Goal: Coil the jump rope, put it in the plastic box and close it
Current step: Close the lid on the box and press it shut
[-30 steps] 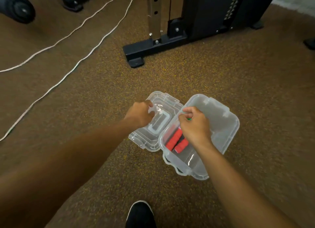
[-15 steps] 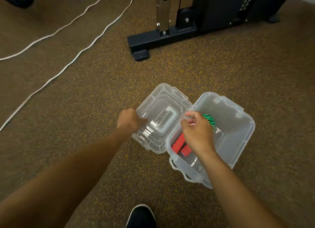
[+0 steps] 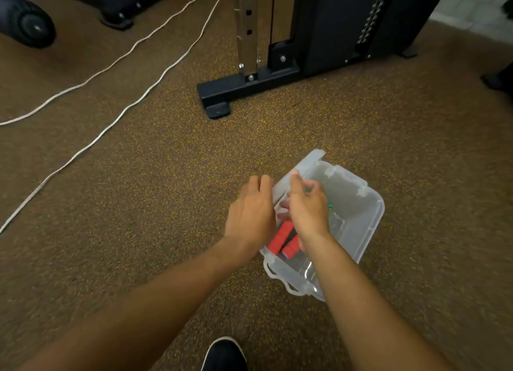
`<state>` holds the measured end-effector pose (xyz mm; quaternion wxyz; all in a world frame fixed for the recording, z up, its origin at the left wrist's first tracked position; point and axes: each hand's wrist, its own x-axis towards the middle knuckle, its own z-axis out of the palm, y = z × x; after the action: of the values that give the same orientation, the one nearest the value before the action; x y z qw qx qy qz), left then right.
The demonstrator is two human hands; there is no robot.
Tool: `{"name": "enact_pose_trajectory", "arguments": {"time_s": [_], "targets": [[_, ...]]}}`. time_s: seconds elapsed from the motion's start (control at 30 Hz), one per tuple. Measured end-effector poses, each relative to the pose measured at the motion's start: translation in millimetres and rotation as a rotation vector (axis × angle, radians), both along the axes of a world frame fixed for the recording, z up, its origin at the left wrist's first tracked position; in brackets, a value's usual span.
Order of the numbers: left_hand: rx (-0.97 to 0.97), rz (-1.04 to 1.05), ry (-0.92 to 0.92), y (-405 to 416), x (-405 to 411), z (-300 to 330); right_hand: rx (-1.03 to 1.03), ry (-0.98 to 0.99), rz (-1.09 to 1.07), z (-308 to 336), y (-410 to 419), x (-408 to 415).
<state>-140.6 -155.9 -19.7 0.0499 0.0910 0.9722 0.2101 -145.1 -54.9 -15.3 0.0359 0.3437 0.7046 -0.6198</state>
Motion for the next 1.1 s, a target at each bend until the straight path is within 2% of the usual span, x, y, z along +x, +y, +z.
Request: {"name": "enact_pose_trajectory", "arguments": {"time_s": [0.1,0.2,0.33,0.37,0.43,0.5,0.6,0.7,0.8,0.93,1.1], "targets": [[-0.125,-0.092,0.169,5.9,12.7,10.1,-0.031,-0.033,-0.048,8.6,3.4,-2.6],[-0.152,-0.257,0.281,16.3,27.3,12.7,-0.149,0.003,-0.175,4.5,13.3,-0.6],[-0.121,-0.409,0.238,18.2,31.4,17.5,-0.172,0.016,-0.248,0.5,32.8,14.9],[-0.076,-0.459,0.2,14.6,28.8,17.5,-0.156,0.03,-0.259,1.2,38.6,19.7],[0.152,-0.524,0.074,6.6,24.7,15.2,-0.112,0.06,-0.279,1.2,50.5,29.2],[0.362,-0.437,0.004,1.2,20.1,4.5,-0.066,0.086,-0.279,1.9,60.3,40.4],[0.234,-0.171,0.043,0.2,6.7,-16.2,-0.033,0.119,-0.281,-2.8,70.8,58.0],[0.156,0.019,-0.162,0.8,-6.6,-24.2,0.006,0.145,-0.287,-7.2,78.7,73.5],[0.219,0.009,-0.209,1.7,-10.5,-25.7,0.045,0.15,-0.301,-9.4,82.3,83.7],[0.285,-0.006,-0.145,15.3,-7.3,-19.3,0.307,0.121,-0.295,-15.1,77.3,88.0],[0.251,-0.017,-0.116,18.9,-7.7,-20.6,0.449,0.03,-0.251,-25.6,77.4,90.8]]}}
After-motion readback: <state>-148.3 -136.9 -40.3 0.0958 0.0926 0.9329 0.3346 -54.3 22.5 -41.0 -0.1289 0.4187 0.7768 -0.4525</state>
